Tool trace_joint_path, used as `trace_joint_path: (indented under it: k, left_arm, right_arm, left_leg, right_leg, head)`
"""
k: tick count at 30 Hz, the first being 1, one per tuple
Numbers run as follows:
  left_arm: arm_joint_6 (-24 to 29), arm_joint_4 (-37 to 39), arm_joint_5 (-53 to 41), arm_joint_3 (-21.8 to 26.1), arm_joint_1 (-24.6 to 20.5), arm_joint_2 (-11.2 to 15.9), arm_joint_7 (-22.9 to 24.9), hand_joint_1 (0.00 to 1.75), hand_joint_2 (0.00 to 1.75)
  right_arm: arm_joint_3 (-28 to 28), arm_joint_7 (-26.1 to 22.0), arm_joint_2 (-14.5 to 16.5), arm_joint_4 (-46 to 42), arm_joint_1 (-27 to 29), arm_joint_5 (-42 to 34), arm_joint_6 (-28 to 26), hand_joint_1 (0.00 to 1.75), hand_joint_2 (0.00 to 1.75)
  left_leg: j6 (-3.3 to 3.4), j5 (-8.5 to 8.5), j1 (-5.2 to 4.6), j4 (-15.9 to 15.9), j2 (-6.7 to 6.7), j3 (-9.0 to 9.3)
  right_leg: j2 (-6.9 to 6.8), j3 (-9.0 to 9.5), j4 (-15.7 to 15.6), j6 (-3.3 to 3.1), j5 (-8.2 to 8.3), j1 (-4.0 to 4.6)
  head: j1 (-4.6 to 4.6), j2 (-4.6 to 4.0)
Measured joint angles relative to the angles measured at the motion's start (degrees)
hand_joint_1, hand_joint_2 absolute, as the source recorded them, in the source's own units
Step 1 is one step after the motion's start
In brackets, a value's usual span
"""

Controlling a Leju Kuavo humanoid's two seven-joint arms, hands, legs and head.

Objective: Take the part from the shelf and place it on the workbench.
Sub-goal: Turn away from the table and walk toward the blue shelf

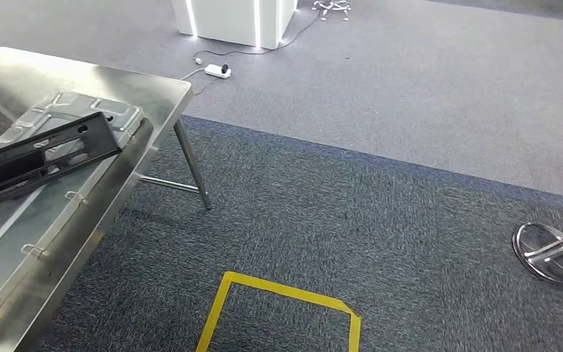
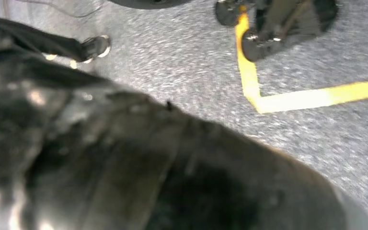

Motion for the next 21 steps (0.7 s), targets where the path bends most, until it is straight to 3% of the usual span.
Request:
trace_joint_path:
  k: [2,4,6,8,9,10,11,13,15,17,18,19,21]
  left_arm:
    - [-0.29,0.00,0.00,0.01,-0.23,-0.04,-0.11,0.00,0.00]
    - [-0.50,0.00,0.00,0.01,-0.31,-0.07,-0.28,0.00,0.00]
    - [-0.71,0.00,0.02,0.02,-0.16,-0.05,-0.39,0.00,0.00]
    - [-0.97,0.00,0.05,0.05,0.08,-0.03,-0.40,0.00,0.00]
    - [-1.05,0.00,0.07,0.07,0.18,-0.02,-0.39,0.00,0.00]
    - [-1.09,0.00,0.07,0.07,0.24,-0.02,-0.38,0.00,0.00]
    - [-1.11,0.00,0.07,0.07,0.26,-0.02,-0.37,0.00,0.00]
    - [-1.13,0.01,0.07,0.10,0.33,-0.02,-0.32,0.00,0.00]
    - [-1.16,0.02,0.05,0.15,0.34,0.00,-0.24,0.00,0.00]
    - [-1.13,0.01,0.05,0.19,0.19,0.02,-0.20,0.00,0.00]
    - [-1.10,0.01,0.06,0.19,0.12,0.03,-0.20,0.00,0.00]
    - [-1.09,0.00,0.06,0.20,0.11,0.02,-0.19,0.00,0.00]
    - [-1.10,0.00,0.05,0.20,0.21,0.01,-0.19,0.00,0.00]
  right_arm:
    - [0.02,0.00,0.00,0.00,0.03,0.04,0.03,0.00,0.00]
    - [0.04,0.02,0.02,0.00,0.04,0.09,0.06,0.00,0.00]
    - [0.07,0.11,0.03,0.00,-0.05,0.15,0.17,0.00,0.00]
    - [0.09,0.21,0.04,0.01,-0.06,0.20,0.33,0.00,0.00]
    - [0.10,0.25,0.05,0.02,-0.03,0.23,0.42,0.00,0.00]
    - [0.10,0.28,0.05,0.02,0.00,0.26,0.48,0.00,0.00]
    - [0.10,0.30,0.07,0.02,0.03,0.30,0.52,0.00,0.00]
    - [0.11,0.31,0.09,0.01,-0.01,0.39,0.54,0.00,0.00]
    - [0.10,0.29,0.09,0.00,-0.07,0.51,0.54,0.00,0.00]
    - [0.09,0.28,0.09,0.01,0.09,0.61,0.53,0.00,0.00]
    - [0.09,0.28,0.09,0.02,0.22,0.64,0.52,0.00,0.00]
    - [0.09,0.27,0.08,0.02,0.30,0.69,0.52,0.00,0.00]
    - [0.09,0.25,0.07,0.02,0.26,0.76,0.55,0.00,0.00]
  left_leg:
    - [-0.49,-0.30,0.00,-0.13,0.99,0.37]
    - [-0.94,-1.80,0.07,1.73,-0.95,-0.14]
    - [-1.23,-5.21,0.21,8.04,-4.38,-3.04]
    - [-1.44,-7.70,0.34,14.98,-5.60,-6.68]
    - [-1.55,-7.34,0.42,16.13,-5.72,-7.51]
    - [-1.63,-5.73,0.50,14.90,-5.80,-7.26]
    - [-1.71,-3.30,0.62,11.70,-6.14,-6.08]
    - [-1.74,0.27,0.93,4.43,-8.61,-3.21]
    - [-1.39,0.77,0.97,1.55,-10.64,-2.17]
    - [-0.68,0.79,0.80,1.34,-9.97,-2.09]
    - [-0.28,0.96,0.82,1.08,-9.31,-1.91]
    - [0.06,1.16,0.88,0.74,-8.61,-1.73]
    - [0.52,1.37,0.87,0.25,-7.05,-1.51]
  right_leg:
    - [1.46,0.01,-0.48,-0.54,0.30,-0.11]
    - [2.81,0.51,-1.40,-1.16,0.79,-0.60]
    - [4.09,0.76,-1.84,-1.54,1.00,-0.81]
    - [5.63,0.70,-1.74,-1.69,0.93,-0.79]
    - [6.54,0.73,-1.64,-1.67,0.89,-0.82]
    - [7.46,0.77,-1.47,-1.56,0.82,-0.91]
    - [8.35,0.82,-1.21,-1.36,0.68,-1.02]
    - [9.86,0.57,-0.30,-0.73,0.23,-1.21]
    - [11.05,-0.08,0.33,0.03,0.05,-1.31]
    - [12.20,-0.52,0.25,0.76,0.31,-1.44]
    - [12.11,-0.64,0.41,1.03,0.23,-1.47]
    - [11.12,-1.11,1.39,1.24,-0.37,-1.42]
    - [7.79,-3.68,6.83,1.57,-3.35,-1.31]
  head:
    - [-0.01,0.00]
    - [-0.02,0.00]
    - [-0.03,0.00]
    - [-0.04,0.00]
    - [-0.05,0.00]
    - [-0.05,0.00]
    - [-0.05,0.00]
    - [-0.04,0.00]
    - [-0.01,0.00]
    - [-0.01,0.00]
    - [0.00,0.00]
    - [0.06,0.00]
    - [0.15,0.00]
